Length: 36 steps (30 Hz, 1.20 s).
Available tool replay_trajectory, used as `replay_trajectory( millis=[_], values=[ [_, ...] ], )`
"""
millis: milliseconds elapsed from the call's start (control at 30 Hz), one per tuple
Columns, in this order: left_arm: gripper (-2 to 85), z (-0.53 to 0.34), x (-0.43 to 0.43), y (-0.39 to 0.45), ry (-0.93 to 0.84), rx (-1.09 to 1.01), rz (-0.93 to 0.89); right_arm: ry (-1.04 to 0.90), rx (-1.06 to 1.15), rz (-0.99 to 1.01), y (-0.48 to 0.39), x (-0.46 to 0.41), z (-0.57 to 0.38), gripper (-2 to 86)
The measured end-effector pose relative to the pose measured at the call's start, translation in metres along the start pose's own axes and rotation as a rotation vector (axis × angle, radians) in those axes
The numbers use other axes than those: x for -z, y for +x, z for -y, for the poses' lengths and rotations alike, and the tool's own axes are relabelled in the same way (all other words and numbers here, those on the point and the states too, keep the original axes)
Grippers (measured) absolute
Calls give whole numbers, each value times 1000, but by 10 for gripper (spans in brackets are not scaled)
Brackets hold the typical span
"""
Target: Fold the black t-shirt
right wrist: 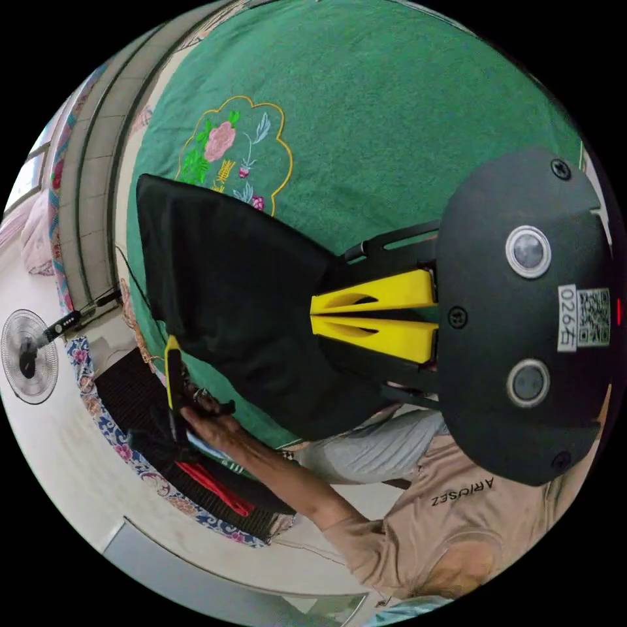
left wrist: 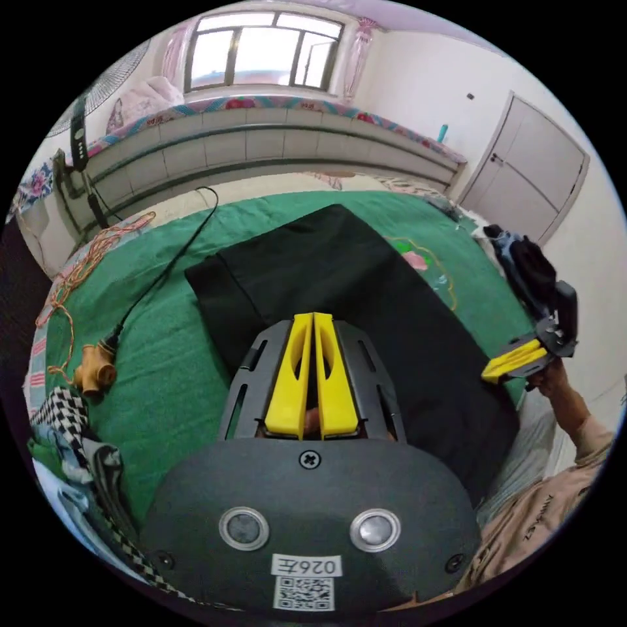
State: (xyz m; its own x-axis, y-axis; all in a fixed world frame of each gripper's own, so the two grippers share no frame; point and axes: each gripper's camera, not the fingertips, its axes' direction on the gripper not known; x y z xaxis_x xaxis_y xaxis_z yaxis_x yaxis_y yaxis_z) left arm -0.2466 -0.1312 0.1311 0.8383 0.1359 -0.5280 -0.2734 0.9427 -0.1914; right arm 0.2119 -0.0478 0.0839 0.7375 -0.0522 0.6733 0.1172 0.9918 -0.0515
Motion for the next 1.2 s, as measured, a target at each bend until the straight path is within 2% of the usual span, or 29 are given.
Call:
replay_trajectory(
  millis=[33, 67, 100, 167, 233, 367, 467, 600, 700, 900, 1000, 1100, 1200],
  values=[
    [-10, 0, -11, 0, -42, -18, -22, -25, 28, -6, 3, -7, -4, -9],
    [-10, -8, -5, -8, 46, 7, -104, -1, 37, 4, 5, -4, -8, -8],
    [-10, -15, -4, -20, 42, 89, -222, 10, 40, 28, 8, 4, -16, -8],
    [-10, -35, 1, -26, 51, 97, -364, 42, 68, 3, 8, 20, -32, -6],
    [-10, -65, 23, -15, 140, 39, -390, 171, 73, -36, 2, 51, -64, 1],
    [-10, -131, 95, 47, 398, -132, -444, 195, -41, 101, 1, 69, -114, 49],
    [-9, -171, 128, 121, 447, -298, -366, 169, -163, 162, 3, 60, -149, 84],
    [-6, -214, 114, 229, 303, -435, -115, 170, -276, 262, 8, 43, -172, 111],
    [5, -237, 92, 291, 256, -520, -15, 158, -330, 288, 11, 33, -175, 126],
    [156, -256, 61, 378, 216, -653, -26, 213, -390, 521, 20, 23, -195, 32],
    [170, -266, 47, 412, 202, -731, 75, 276, -426, 671, 24, 24, -210, 16],
    [179, -269, 29, 437, 149, -763, 201, 284, -424, 719, 16, 23, -214, 6],
    [183, -266, 10, 446, 68, -738, 230, 303, -401, 771, 3, 25, -213, 3]
  ],
)
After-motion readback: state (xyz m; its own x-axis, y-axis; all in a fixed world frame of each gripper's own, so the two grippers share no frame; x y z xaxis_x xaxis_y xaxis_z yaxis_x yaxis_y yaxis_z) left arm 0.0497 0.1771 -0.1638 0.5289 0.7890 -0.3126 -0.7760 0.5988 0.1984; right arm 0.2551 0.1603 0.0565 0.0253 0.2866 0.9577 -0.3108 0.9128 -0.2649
